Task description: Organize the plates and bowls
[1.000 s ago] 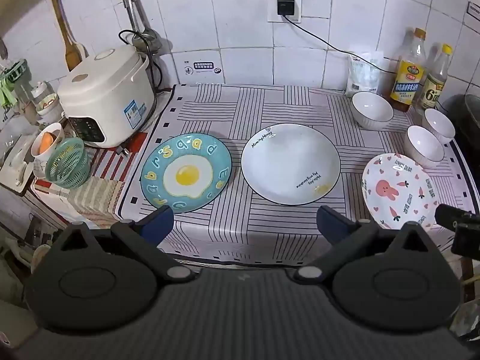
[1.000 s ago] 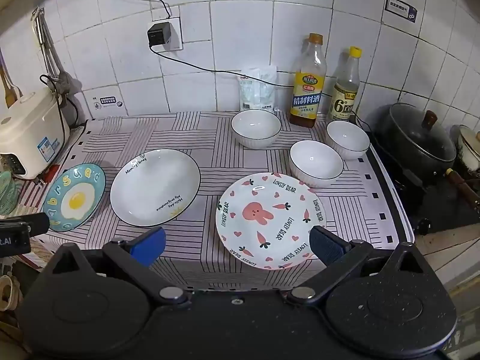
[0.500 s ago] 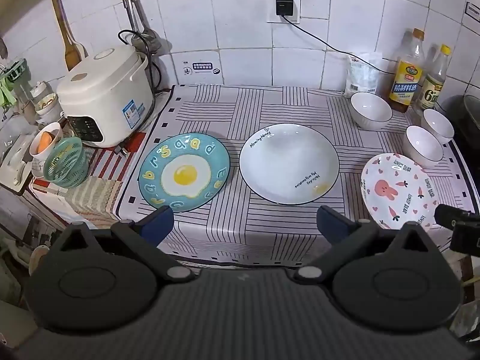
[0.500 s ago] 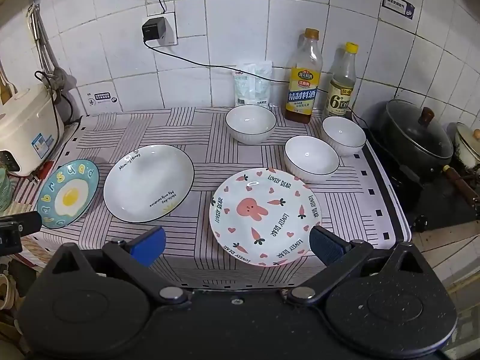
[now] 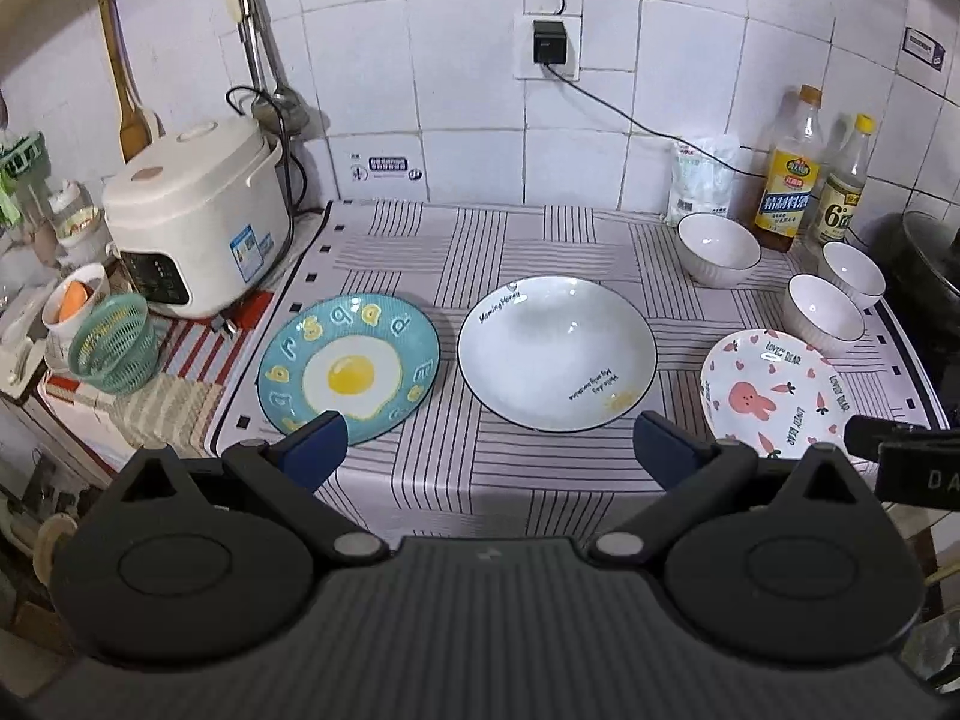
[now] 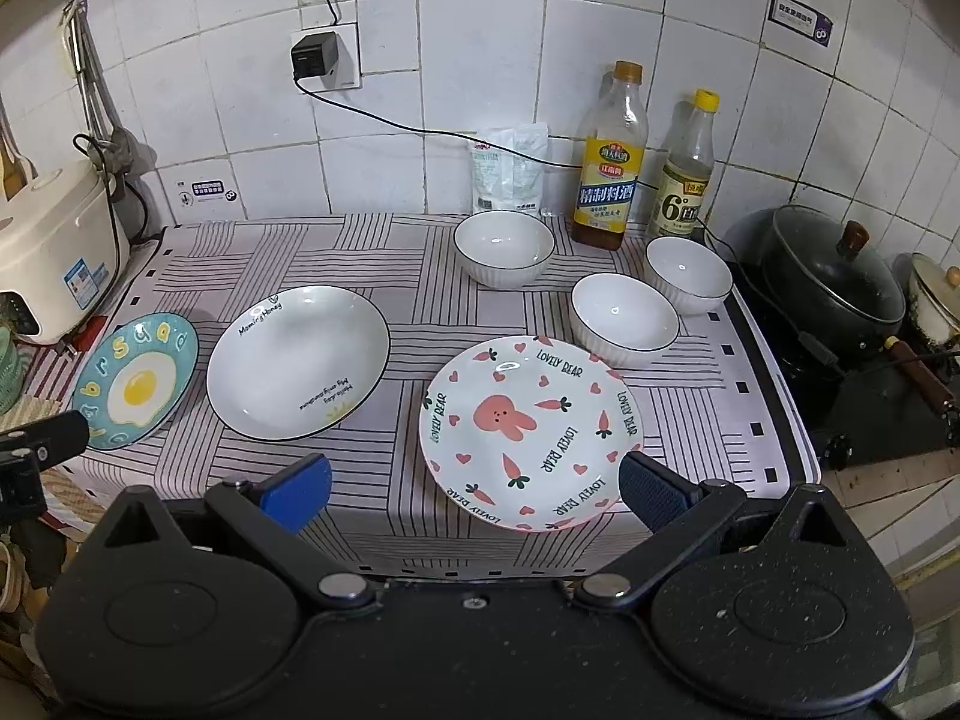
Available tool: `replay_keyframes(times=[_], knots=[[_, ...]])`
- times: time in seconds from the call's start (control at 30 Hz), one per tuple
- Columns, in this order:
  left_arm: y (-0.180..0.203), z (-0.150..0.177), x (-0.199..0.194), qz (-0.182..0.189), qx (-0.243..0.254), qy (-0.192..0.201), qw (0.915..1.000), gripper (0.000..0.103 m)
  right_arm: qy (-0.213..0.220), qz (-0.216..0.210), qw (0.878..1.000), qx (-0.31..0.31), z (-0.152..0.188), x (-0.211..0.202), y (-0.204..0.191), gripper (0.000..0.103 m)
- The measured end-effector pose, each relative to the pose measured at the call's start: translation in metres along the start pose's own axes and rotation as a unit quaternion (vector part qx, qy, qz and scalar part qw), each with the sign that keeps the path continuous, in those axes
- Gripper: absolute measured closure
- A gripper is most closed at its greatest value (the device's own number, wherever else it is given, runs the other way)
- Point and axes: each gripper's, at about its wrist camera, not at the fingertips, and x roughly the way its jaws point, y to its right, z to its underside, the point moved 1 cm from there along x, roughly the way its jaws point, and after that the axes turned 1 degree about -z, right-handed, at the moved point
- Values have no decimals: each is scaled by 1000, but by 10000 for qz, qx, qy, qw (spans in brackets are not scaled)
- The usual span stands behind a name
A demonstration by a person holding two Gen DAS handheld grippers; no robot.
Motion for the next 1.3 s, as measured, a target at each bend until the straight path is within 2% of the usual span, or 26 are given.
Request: replay_keyframes(times=[0.33, 0.63, 1.3], knots=[[-5, 8, 9, -182, 55, -261, 9995, 0, 98, -1, 9999, -66, 4, -1, -2, 0], [-1, 13, 11, -76, 173, -374, 9991, 0, 252, 47, 9996, -144, 10, -2, -3, 0], [3, 14, 9, 15, 298, -312, 9991, 2, 375, 66, 9991, -177, 17, -2, -2, 0]])
